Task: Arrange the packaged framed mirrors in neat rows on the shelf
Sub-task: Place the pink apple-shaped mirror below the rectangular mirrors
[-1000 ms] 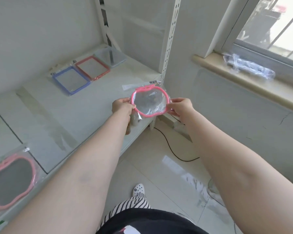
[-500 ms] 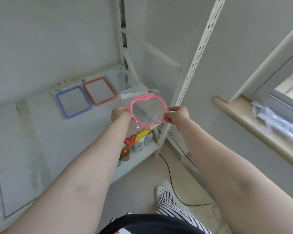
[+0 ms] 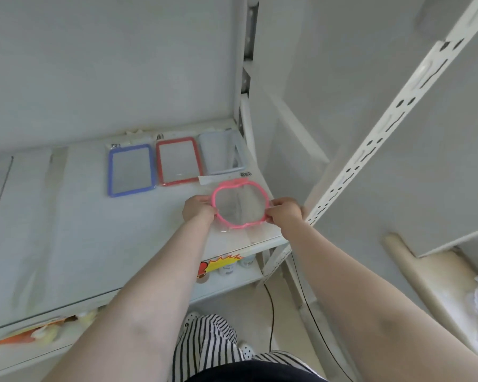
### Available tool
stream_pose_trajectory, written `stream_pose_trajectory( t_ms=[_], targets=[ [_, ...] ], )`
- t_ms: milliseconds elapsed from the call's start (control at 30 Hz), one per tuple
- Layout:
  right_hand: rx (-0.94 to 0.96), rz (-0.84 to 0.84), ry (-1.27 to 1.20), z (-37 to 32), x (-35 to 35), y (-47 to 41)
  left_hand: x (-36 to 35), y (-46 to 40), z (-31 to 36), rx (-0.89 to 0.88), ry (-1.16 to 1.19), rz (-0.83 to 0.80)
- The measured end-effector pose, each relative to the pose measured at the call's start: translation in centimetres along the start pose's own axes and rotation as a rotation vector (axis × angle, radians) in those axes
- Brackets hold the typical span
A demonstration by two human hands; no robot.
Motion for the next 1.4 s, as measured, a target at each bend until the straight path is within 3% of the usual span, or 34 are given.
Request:
stream_pose_trajectory(
  t_ms=[567, 700, 800, 933, 1200, 1400],
  targets=[
    [-0.012, 0.008, 0.272, 0.7, -1.1, -3.4, -1.6, -1.8, -0.4, 0.000, -0.079, 0.123],
    [0.030, -0.026, 0.507, 0.2, -0.9, -2.8, -1.6, -1.4, -0.3, -0.030, -0.153, 0.100],
    [0.090, 0.044, 0.734, -0.4, -0.6, -1.7, -1.3, -0.6, 0.1, -0.060, -0.224, 0.103],
    [0.168, 0.150, 0.813, -1.3, -0.3, -0.1, -0.4, 1.2, 0.6, -0.114, -0.269, 0.093],
    [0.401, -0.115, 0.694, -3.7, -3.7, 4.8, 5.7, 5.6, 0.8, -0.251, -0.467, 0.030],
    [0.601, -0.283, 0.693, -4.5, -9.7, 10.3, 13.1, 8.4, -1.1, -0.297, -0.590, 0.089]
  ],
)
Point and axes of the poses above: each hand's wrist, its own y-axis away from the middle knuckle, its own x-axis out of the back of the hand, z = x × y, the point moved 3 cm from there along -y, towards the middle knuckle, and after that the axes turned 2 degrees about -z, right-handed, at the moved point
